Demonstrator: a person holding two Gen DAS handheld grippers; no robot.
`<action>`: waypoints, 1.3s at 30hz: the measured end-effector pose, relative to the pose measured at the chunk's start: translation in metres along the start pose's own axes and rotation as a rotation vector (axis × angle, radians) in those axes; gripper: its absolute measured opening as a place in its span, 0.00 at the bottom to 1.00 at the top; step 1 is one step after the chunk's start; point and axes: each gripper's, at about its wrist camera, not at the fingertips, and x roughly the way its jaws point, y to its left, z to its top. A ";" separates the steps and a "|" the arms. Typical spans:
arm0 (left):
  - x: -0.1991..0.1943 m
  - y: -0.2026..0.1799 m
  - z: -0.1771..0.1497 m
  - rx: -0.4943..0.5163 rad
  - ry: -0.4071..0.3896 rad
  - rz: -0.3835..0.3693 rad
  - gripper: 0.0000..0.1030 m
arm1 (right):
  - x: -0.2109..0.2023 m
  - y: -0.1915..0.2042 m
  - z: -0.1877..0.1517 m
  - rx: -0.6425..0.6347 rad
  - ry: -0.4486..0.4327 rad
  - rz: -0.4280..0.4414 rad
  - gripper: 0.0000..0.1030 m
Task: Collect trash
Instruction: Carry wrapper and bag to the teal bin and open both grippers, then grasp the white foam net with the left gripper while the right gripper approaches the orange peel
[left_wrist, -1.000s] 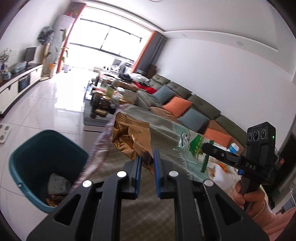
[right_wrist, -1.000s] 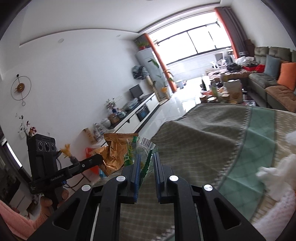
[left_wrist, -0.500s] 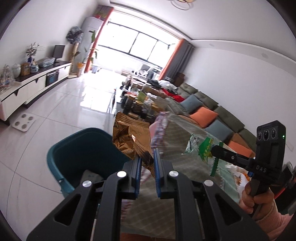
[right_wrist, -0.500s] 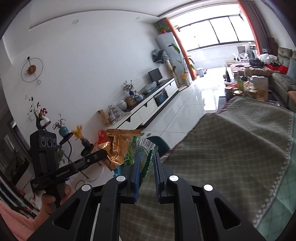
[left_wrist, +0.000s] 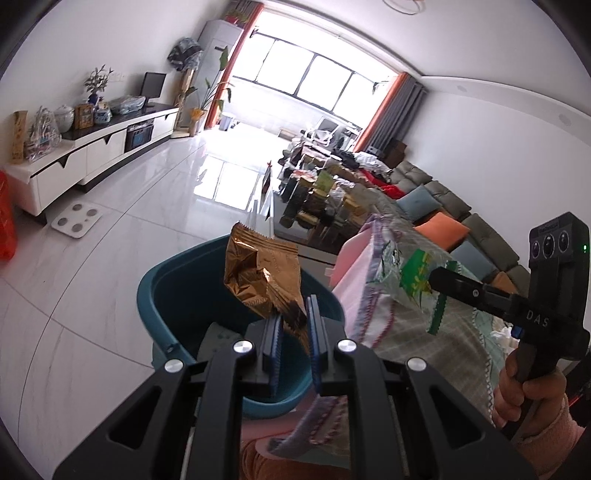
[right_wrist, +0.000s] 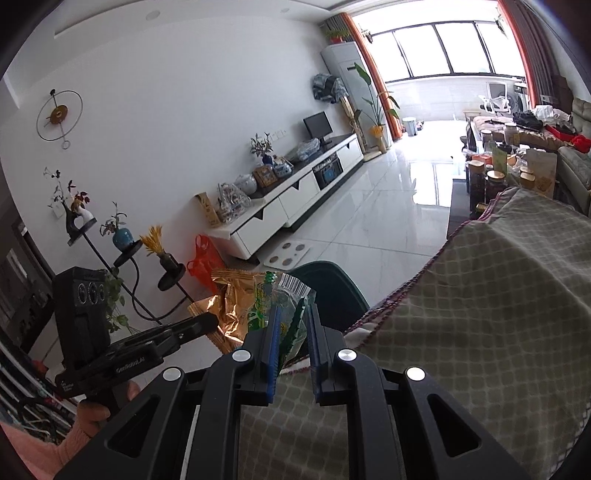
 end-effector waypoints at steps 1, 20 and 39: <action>0.002 0.000 -0.001 -0.003 0.004 0.006 0.14 | 0.003 0.000 0.001 0.000 0.005 -0.004 0.14; 0.033 0.003 -0.005 -0.043 0.054 0.057 0.19 | 0.062 0.003 0.004 0.087 0.124 -0.038 0.17; 0.024 -0.010 -0.004 -0.013 -0.018 0.015 0.44 | 0.027 -0.004 0.000 0.095 0.059 -0.013 0.46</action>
